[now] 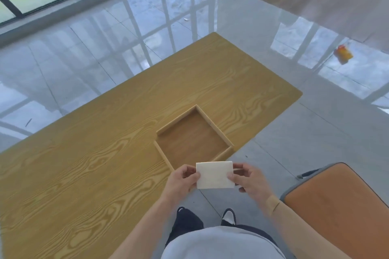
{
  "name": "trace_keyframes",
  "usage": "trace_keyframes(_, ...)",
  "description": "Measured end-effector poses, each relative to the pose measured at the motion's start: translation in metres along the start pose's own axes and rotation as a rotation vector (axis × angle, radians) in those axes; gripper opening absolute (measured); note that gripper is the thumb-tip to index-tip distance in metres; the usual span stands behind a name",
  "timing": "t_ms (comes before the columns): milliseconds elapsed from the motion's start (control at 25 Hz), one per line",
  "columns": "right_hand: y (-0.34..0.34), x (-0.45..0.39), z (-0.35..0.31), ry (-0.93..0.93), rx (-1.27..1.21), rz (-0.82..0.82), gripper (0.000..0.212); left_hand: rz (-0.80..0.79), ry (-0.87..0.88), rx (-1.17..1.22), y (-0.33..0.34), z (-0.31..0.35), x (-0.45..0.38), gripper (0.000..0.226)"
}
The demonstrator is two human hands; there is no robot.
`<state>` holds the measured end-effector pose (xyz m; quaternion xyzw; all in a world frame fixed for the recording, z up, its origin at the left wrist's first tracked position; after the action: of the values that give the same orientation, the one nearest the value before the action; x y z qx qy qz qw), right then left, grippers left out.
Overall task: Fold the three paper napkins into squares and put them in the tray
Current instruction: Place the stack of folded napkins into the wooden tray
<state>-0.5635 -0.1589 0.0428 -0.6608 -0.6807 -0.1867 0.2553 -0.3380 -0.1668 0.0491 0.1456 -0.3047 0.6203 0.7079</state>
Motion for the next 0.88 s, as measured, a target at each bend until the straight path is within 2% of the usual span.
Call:
trace_keyframes(440,0.037,-0.075,-0.052,-0.015,0.138,-0.104,0.014,0.114,0.002,-0.024,-0.046,-0.003,-0.047,0.006)
trace_keyframes(560,0.055,-0.094,-0.060,-0.008,0.198,-0.129,0.013,0.131,-0.008,0.032,-0.060,-0.010,-0.055,0.004)
trace_keyframes(880,0.088,-0.141,-0.070,-0.022,0.464,-0.242,0.009,0.221,-0.084,0.059,-0.078,-0.029,-0.071,0.005)
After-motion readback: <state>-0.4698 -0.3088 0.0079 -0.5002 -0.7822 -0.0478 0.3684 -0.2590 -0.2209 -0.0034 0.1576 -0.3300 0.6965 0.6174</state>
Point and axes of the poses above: each hand's wrist, its own x-axis away from the middle knuckle, its own y-axis out of the palm, z = x × y, the point moved 7 cm from there along -x, towards the middle knuckle, and after that the axes turned 2 degrees about -z, right-handed, at the moved point
